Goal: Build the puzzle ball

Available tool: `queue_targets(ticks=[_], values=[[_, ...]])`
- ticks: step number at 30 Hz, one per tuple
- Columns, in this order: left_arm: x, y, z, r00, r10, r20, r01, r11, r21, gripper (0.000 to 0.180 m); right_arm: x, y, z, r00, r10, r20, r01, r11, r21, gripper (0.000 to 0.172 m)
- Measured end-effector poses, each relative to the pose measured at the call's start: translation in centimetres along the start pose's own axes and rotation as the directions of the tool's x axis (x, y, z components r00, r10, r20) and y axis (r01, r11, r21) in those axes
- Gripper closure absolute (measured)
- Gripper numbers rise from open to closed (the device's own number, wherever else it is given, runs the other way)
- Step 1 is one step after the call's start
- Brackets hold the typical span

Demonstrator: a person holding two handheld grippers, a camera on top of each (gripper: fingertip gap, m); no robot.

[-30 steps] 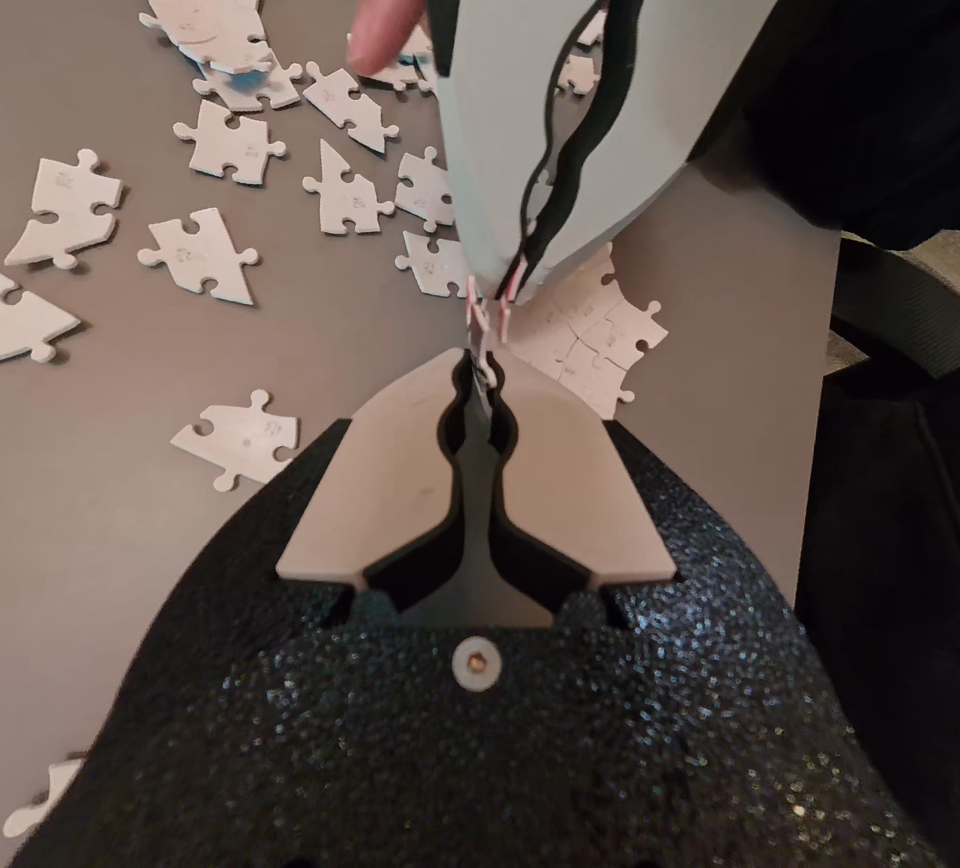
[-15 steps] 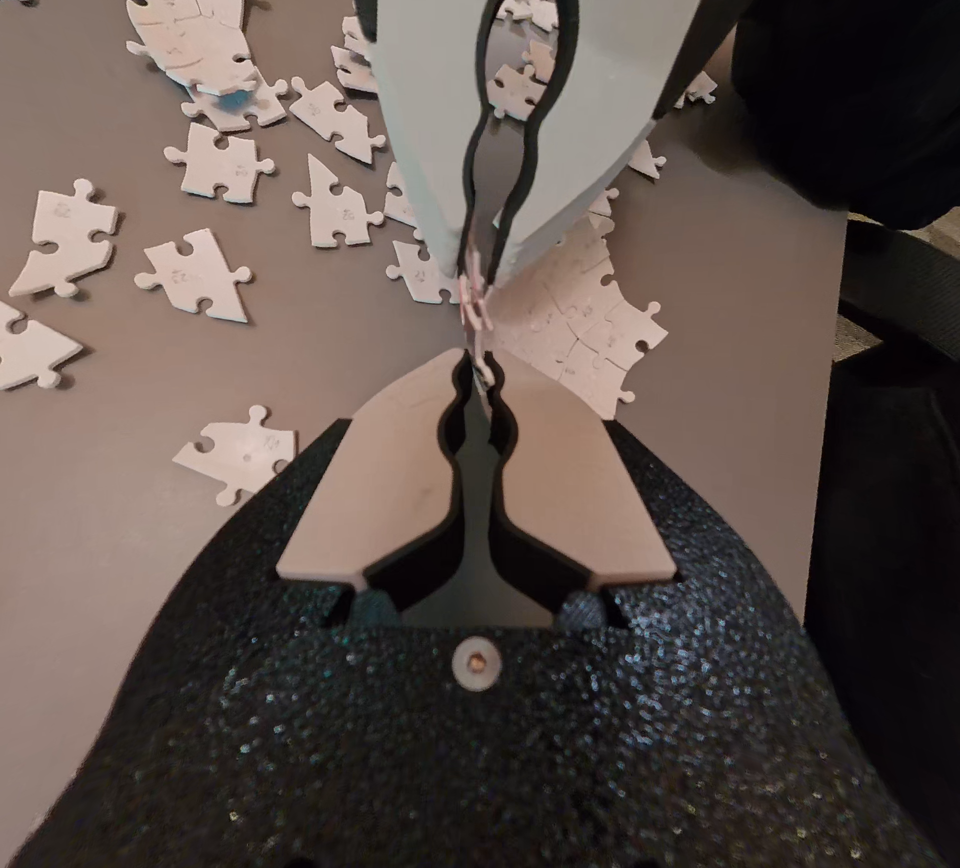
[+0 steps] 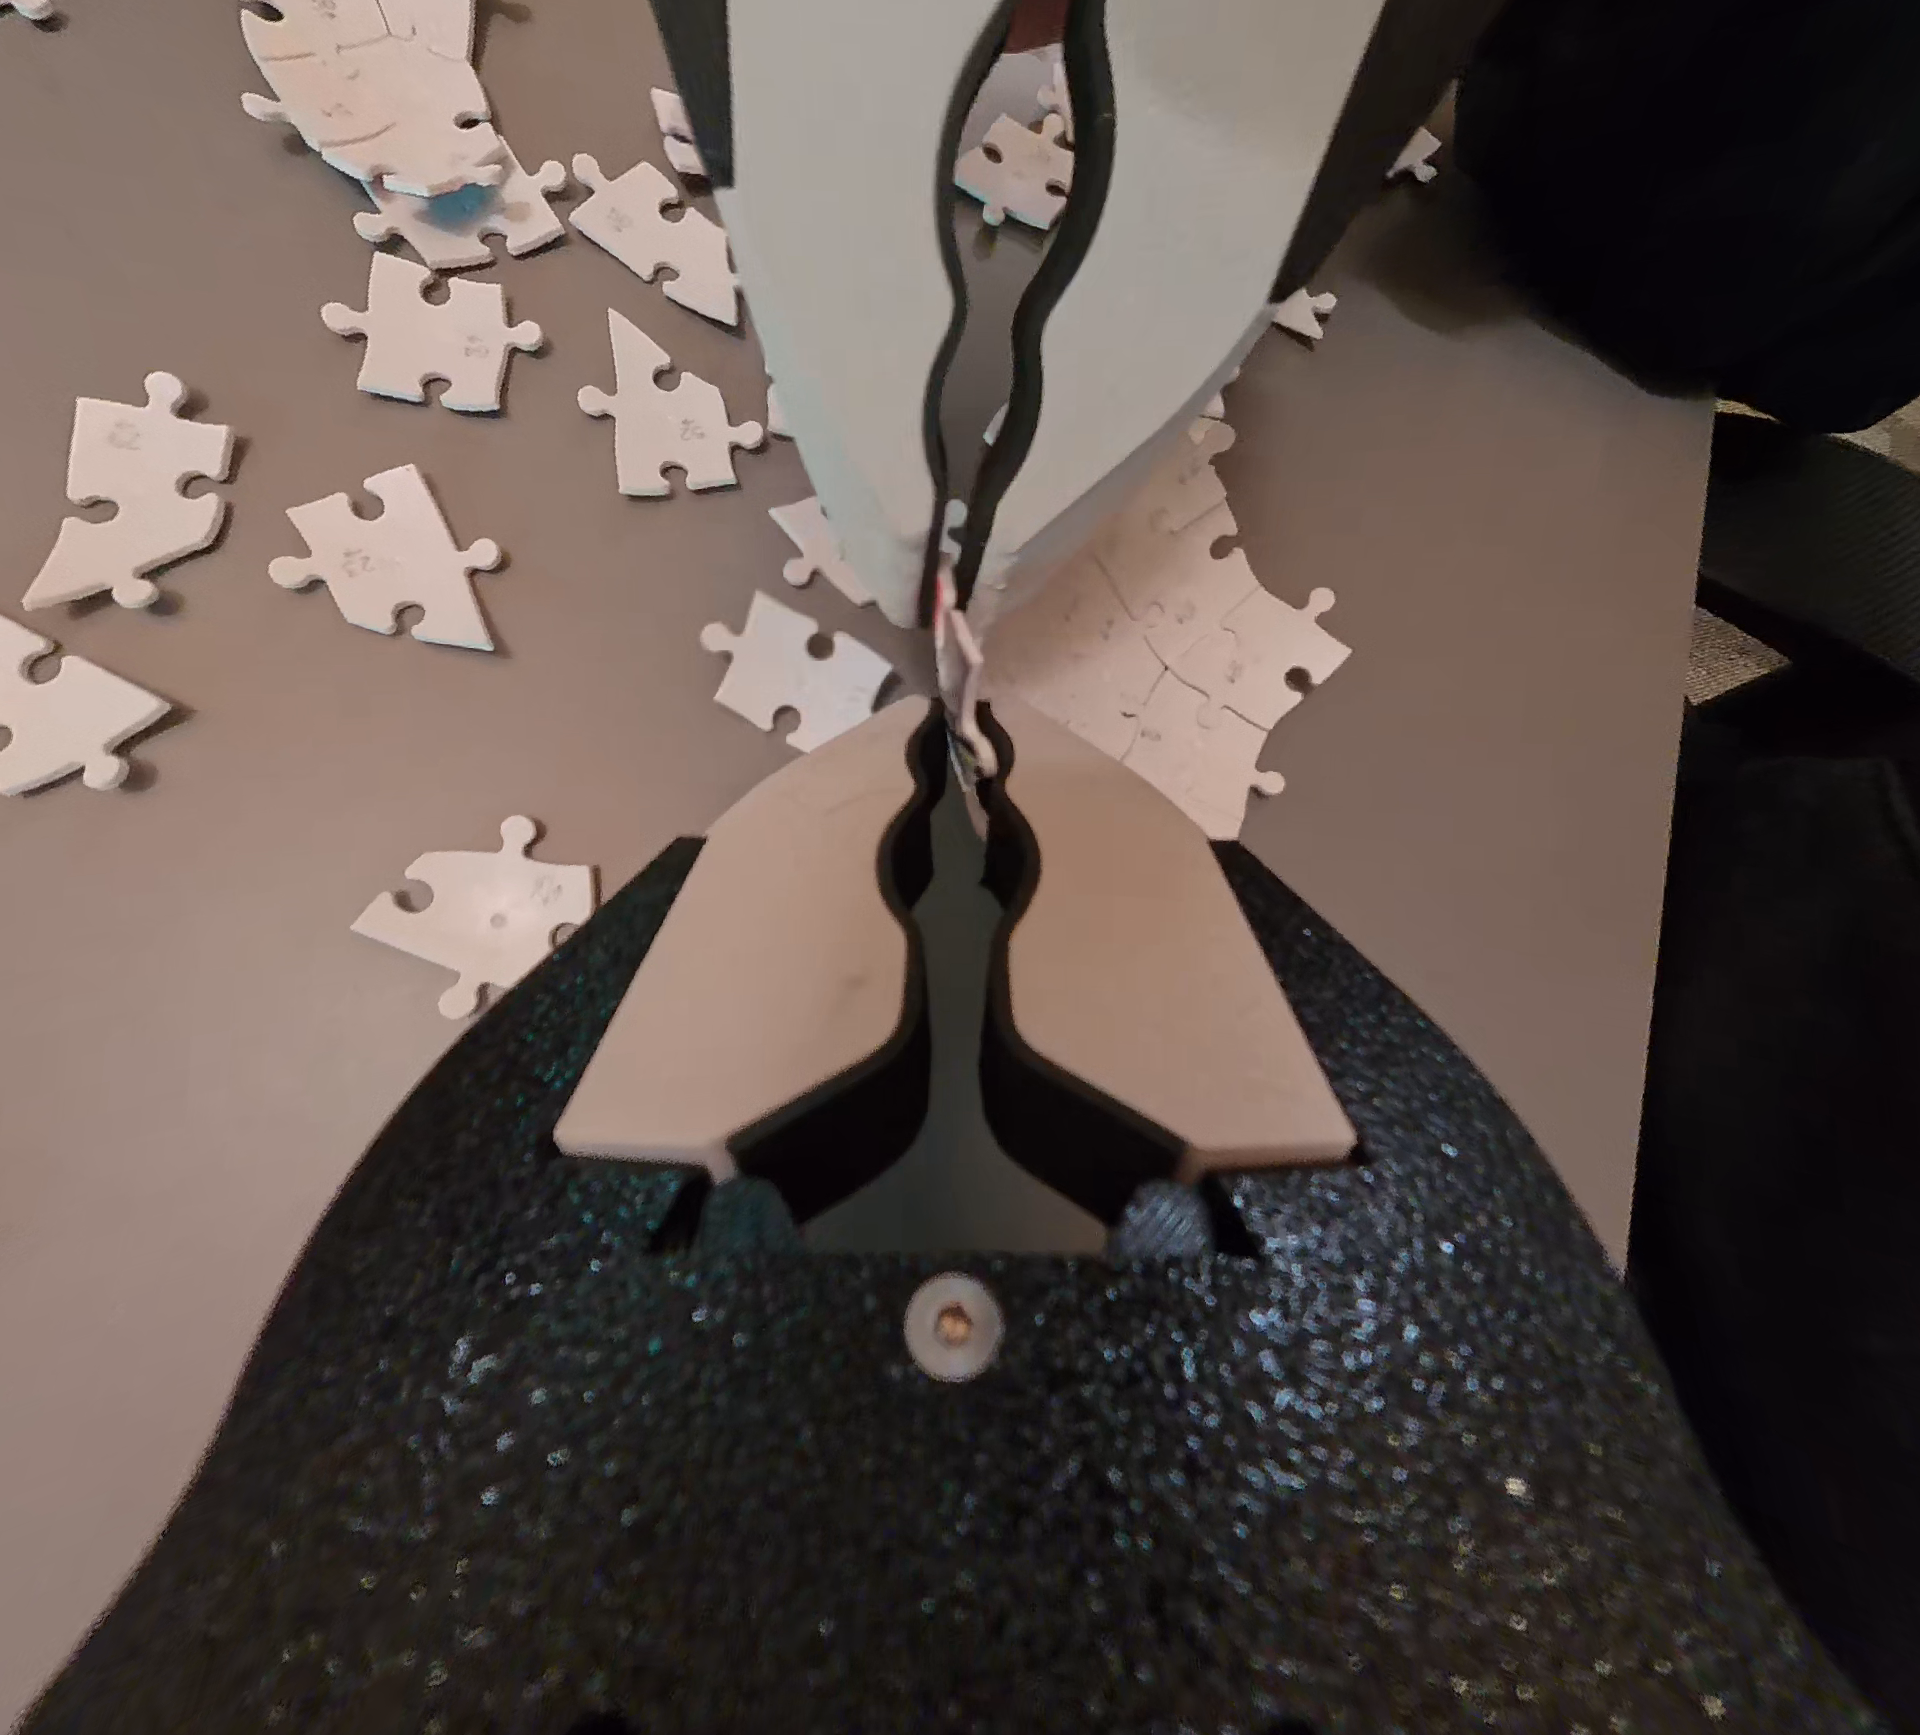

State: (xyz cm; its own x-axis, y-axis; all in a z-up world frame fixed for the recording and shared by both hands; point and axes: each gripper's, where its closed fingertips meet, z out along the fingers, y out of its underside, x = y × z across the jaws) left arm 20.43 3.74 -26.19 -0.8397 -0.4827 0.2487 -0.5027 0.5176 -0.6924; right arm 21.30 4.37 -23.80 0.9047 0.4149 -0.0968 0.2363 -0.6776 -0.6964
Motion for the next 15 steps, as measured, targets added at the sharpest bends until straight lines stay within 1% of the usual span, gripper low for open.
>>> queue_targets(ticks=[9,15], values=[[-0.06,0.09,-0.02,1.000,-0.016,0.000,0.016,1.000,-0.001,0.176,0.05,0.08,0.11,0.998,-0.047,-0.044,0.045,0.998,-0.046,0.169],[-0.35,-0.17,-0.04,0.999,-0.054,0.009,0.054,0.998,0.018,0.177,0.27,0.17,0.18,0.999,-0.028,-0.046,0.026,0.999,-0.041,0.169]])
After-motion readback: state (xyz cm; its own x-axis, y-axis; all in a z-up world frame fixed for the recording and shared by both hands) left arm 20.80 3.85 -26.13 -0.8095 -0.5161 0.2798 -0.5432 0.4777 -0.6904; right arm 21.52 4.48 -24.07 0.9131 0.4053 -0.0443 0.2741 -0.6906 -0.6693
